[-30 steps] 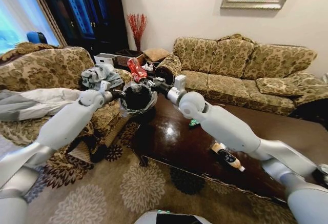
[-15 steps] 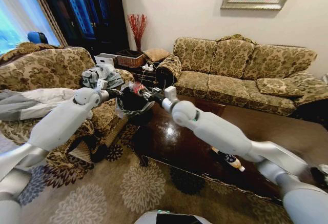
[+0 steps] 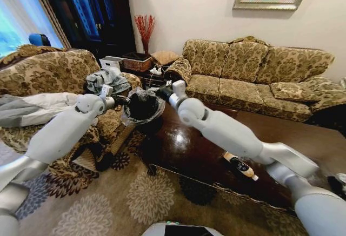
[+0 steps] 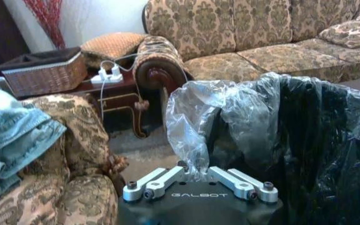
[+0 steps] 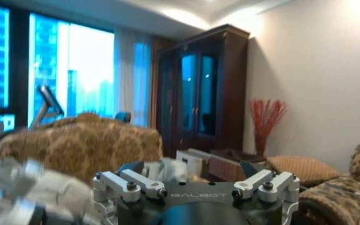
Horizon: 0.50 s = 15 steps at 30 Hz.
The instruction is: Move to the front of the table and place the trash on the table into the trash bin.
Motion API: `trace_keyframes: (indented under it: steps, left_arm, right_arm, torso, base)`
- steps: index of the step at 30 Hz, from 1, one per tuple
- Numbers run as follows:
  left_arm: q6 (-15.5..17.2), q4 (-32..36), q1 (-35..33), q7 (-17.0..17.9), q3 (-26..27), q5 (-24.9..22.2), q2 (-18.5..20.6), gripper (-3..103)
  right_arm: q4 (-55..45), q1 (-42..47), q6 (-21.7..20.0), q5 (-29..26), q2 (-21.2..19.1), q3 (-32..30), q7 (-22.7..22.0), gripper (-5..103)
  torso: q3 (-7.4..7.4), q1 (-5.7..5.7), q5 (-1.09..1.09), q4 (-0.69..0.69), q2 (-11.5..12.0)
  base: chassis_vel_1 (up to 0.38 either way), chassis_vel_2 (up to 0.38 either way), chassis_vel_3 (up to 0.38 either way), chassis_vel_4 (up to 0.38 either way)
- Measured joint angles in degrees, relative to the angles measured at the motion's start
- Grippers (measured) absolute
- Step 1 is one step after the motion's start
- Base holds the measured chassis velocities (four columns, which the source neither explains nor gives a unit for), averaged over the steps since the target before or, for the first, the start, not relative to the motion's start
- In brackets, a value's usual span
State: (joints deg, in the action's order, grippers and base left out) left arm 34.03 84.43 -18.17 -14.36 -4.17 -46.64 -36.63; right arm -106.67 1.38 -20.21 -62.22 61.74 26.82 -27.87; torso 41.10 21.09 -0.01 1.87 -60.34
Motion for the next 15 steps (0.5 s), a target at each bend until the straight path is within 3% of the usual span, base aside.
trace_keyframes:
  steps: [5,6,9,11,12,13,15]
  left_arm:
    - [0.0,0.6,-1.4,0.0,1.0,0.1,-0.4,1]
    - [-0.2,1.5,-2.4,-0.1,1.5,0.7,-0.6,1]
    - [-0.2,2.6,-3.1,-0.2,1.8,1.1,-1.0,1]
    - [-0.2,3.7,-3.7,0.1,2.1,1.4,-2.0,1]
    - [-0.2,3.7,-3.7,0.1,2.1,1.4,-2.0,1]
    - [-0.2,4.0,-4.0,0.2,2.2,1.5,-2.5,1]
    - [-0.2,4.6,-4.8,0.2,2.7,1.8,-2.7,1]
  right_arm:
    - [-2.3,2.3,-1.5,-1.9,-4.7,-3.9,-0.4,100]
    - [-3.1,6.8,-3.5,-1.6,-9.5,-8.1,-0.6,100]
    - [-3.6,12.7,-5.4,-0.7,-13.4,-11.7,-0.7,100]
    - [-4.0,24.6,-7.9,3.1,-19.3,-19.7,2.0,100]
    - [-4.0,24.6,-7.9,3.1,-19.3,-19.7,2.0,100]
    - [-4.4,33.1,-9.3,6.8,-21.9,-25.8,6.0,100]
    - [-4.2,43.3,-8.7,13.8,-24.3,-30.9,10.0,100]
  torso:
    - [0.0,-0.01,0.01,0.0,0.0]
    - [0.0,0.0,0.02,0.0,0.0]
    - [0.0,0.01,0.06,-0.01,0.0]
    - [0.01,0.01,0.05,-0.02,0.0]
    - [0.01,0.01,0.05,-0.02,0.0]
    - [0.01,0.01,0.09,-0.08,0.0]
    - [-0.01,0.0,0.0,-0.08,0.0]
  base:
    - [0.0,0.0,0.0,0.0]
    - [0.0,0.0,0.0,0.0]
    - [0.0,0.0,0.0,0.0]
    - [0.0,0.0,0.0,0.0]
    - [0.0,0.0,0.0,0.0]
    - [0.0,0.0,0.0,0.0]
    - [0.0,0.0,0.0,0.0]
